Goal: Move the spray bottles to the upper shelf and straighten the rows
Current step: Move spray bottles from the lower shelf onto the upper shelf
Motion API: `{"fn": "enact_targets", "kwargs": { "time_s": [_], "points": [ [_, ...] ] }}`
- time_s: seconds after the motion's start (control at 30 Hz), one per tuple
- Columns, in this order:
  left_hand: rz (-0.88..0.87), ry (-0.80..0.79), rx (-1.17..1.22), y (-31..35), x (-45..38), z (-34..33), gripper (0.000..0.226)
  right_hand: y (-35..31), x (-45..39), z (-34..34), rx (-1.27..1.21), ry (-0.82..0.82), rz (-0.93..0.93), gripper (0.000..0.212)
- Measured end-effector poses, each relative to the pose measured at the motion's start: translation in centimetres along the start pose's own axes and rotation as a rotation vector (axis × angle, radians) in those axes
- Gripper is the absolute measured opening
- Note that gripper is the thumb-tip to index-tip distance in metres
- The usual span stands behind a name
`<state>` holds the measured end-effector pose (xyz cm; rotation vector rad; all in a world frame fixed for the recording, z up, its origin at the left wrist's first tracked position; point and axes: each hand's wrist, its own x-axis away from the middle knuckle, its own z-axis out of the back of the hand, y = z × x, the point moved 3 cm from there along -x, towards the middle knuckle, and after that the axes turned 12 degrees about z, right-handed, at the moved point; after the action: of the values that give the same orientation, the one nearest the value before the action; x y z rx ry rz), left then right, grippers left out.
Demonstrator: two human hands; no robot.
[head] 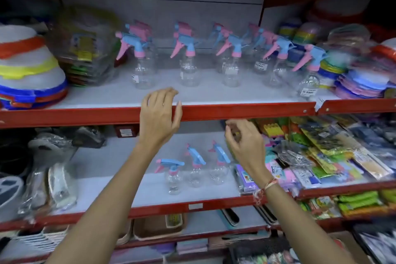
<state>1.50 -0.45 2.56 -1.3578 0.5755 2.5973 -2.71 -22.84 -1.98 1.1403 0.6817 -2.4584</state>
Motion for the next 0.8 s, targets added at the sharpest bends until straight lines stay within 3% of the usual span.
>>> {"fn": "enact_targets", "kwargs": {
  "time_s": [0.13,0.33,0.53,0.8],
  "points": [
    [0.045,-0.067,-0.04,-0.8,0.7,-2.8,0.033,4.1,3.1,-3.9,-0.103,-0.245,-0.324,0.027],
    [0.074,-0.061,-0.196,-1.7,0.9,-5.5,0.044,7.7,5.8,-8.4,-0.134,-0.479,-0.521,0.042],
    [0.06,0.02,-0.161,-1.9,1.0,-5.8,0.041,8.2,6.6,-10.3,-0.201,-0.429,-0.538,0.013],
    [0.055,0.01,-0.119,-1.9,0.9,-5.6,0.037,6.3,6.3,-7.0,-0.269,-0.233,-0.553,0.016]
  ]
}}
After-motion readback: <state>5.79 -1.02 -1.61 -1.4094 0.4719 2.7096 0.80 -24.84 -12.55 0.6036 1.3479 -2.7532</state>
